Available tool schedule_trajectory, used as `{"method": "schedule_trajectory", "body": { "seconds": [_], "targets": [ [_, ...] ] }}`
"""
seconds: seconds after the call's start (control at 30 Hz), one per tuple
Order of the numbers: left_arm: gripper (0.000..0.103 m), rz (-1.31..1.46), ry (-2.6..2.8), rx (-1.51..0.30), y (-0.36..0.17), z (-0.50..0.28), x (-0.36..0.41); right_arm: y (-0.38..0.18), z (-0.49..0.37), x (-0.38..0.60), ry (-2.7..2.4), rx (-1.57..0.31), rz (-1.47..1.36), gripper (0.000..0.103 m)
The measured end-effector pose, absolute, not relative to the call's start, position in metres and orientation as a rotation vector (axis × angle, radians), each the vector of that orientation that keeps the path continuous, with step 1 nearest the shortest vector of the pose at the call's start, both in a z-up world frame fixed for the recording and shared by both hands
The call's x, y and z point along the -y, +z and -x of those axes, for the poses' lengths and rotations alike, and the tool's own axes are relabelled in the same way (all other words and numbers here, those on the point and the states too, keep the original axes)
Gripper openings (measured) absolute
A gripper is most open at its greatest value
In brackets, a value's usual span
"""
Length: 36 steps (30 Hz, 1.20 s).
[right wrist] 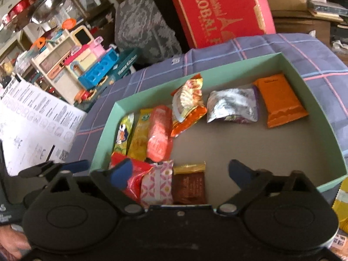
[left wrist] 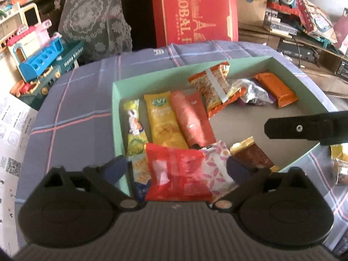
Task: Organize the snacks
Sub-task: 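Lower both snacks into the green box and open both tools, then withdraw both open tools from the box back over the snack heap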
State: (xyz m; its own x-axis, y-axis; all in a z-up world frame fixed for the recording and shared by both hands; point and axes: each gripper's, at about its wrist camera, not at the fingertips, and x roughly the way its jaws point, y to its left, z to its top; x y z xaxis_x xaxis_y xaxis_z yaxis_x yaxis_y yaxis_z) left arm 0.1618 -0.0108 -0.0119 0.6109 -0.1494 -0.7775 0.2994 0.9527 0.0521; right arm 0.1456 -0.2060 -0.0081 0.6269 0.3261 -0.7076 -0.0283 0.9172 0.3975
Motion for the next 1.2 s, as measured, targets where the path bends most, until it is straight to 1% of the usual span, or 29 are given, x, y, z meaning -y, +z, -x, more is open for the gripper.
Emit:
{"method": "schedule_trajectory", "body": {
  "seconds": [0.07,0.47,0.87,1.2],
  "targets": [
    [0.101,-0.183,-0.269,-0.880,-0.012,-0.160,0.013,-0.010,-0.145,0.208,0.203,-0.885,-0.376,0.103],
    [0.103,-0.155,-0.277,-0.880,-0.002,-0.130,0.012,-0.003,-0.122,0.225,0.173,-0.867,-0.444,0.103],
    [0.103,-0.159,-0.278,-0.864,0.010,-0.083,0.001,0.014,-0.074,0.231,0.187,-0.838,-0.478,0.103],
    [0.103,-0.094,-0.205,-0.933,-0.011,-0.045,-0.031,-0.001,-0.043,0.217,0.175,-0.851,-0.438,0.103]
  ]
}}
